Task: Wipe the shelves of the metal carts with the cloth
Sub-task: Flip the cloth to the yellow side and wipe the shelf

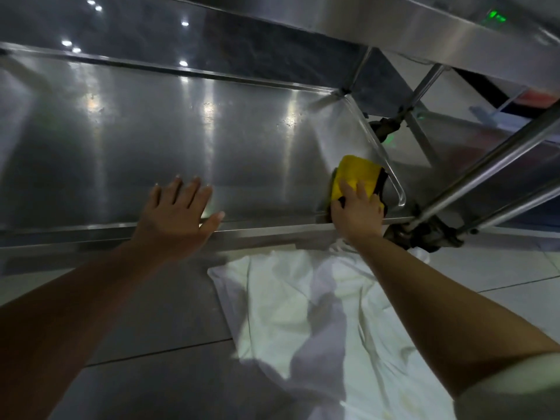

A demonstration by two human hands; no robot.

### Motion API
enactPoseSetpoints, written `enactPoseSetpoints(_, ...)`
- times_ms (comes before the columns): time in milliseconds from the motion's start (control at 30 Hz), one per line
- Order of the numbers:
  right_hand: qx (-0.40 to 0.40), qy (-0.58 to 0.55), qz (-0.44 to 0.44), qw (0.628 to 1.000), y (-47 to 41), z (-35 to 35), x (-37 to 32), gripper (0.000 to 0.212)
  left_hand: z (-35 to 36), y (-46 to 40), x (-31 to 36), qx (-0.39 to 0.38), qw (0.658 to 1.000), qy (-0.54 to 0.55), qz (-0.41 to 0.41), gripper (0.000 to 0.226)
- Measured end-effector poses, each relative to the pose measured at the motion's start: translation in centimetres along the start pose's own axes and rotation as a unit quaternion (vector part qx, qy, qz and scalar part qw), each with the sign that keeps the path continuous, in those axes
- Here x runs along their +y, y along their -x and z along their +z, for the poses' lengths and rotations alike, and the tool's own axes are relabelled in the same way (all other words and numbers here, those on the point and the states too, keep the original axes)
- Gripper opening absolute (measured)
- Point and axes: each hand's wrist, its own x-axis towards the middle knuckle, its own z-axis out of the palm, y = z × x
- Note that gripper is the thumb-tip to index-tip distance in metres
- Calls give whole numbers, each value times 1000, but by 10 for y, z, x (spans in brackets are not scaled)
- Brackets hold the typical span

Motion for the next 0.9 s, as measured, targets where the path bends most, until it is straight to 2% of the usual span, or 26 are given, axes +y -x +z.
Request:
enactPoseSetpoints(133,-21,20,-172,985,15,8,-60,56,-5,2,0,-18,1000,20,-9,66)
enactPoseSetpoints(233,-31,-38,-293,955,43,19,-98,55,-10,3,2,-12,1000,28,-2,62)
enactPoseSetpoints(300,-29,-75,-346,935,56,21,-101,52,-11,6,0,10,1000,16,10,57)
enactPoseSetpoints(400,-41,-57,-395,916,46,10,-77,52,-11,6,-4,37,999,2,35,55)
enactPoseSetpoints(500,-30,-44,-376,925,38,2,-47,55,-12,4,-4,21,999,-1,40,56)
enactPoseSetpoints(600,-20,-35,-308,951,45,-4,-29,54,-16,2,-2,-50,998,40,12,63)
enactPoseSetpoints(733,-115,-20,-265,957,55,-32,-35,52,-36,15,1,-180,981,76,-2,64)
enactPoseSetpoints(800,-148,-54,-255,954,64,-54,-43,48,-56,29,7,-249,961,118,0,69)
enactPoseSetpoints(900,-172,-163,-229,944,91,-93,-59,42,-107,47,21,-281,941,188,-20,71)
